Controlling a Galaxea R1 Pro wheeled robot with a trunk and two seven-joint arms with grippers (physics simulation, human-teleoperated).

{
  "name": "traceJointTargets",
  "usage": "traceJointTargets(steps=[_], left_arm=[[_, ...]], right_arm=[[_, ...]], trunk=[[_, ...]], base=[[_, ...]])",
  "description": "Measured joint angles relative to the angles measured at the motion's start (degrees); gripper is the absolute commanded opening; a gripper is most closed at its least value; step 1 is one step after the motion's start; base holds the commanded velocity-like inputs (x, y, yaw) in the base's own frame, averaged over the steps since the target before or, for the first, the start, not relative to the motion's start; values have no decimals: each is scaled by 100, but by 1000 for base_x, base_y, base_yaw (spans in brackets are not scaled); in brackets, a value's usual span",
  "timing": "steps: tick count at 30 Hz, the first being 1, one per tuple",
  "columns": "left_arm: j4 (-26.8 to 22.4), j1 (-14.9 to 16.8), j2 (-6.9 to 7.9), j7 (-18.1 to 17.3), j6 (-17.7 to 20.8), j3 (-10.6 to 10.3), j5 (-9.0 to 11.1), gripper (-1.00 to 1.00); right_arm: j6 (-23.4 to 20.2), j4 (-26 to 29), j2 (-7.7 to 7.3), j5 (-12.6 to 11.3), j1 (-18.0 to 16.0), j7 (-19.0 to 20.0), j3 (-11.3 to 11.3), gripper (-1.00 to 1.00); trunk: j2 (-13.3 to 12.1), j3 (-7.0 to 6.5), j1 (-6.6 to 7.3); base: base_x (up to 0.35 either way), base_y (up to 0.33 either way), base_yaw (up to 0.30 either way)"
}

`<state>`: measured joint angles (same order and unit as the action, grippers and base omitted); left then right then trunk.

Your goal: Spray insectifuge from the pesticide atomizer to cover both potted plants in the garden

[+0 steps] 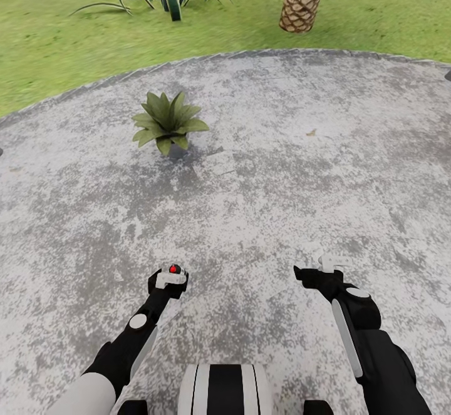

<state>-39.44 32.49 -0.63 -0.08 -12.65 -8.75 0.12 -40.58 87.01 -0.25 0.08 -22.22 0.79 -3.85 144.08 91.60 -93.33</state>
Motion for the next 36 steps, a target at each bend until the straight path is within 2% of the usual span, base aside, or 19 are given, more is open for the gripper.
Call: traceJointTargets(steps=[36], left_arm=[[3,0,1,0,0,-17,-5,100]], right_arm=[[0,1,0,0,0,-1,-1,100]], trunk=[[0,43,0]], base=[[15,-11,24]])
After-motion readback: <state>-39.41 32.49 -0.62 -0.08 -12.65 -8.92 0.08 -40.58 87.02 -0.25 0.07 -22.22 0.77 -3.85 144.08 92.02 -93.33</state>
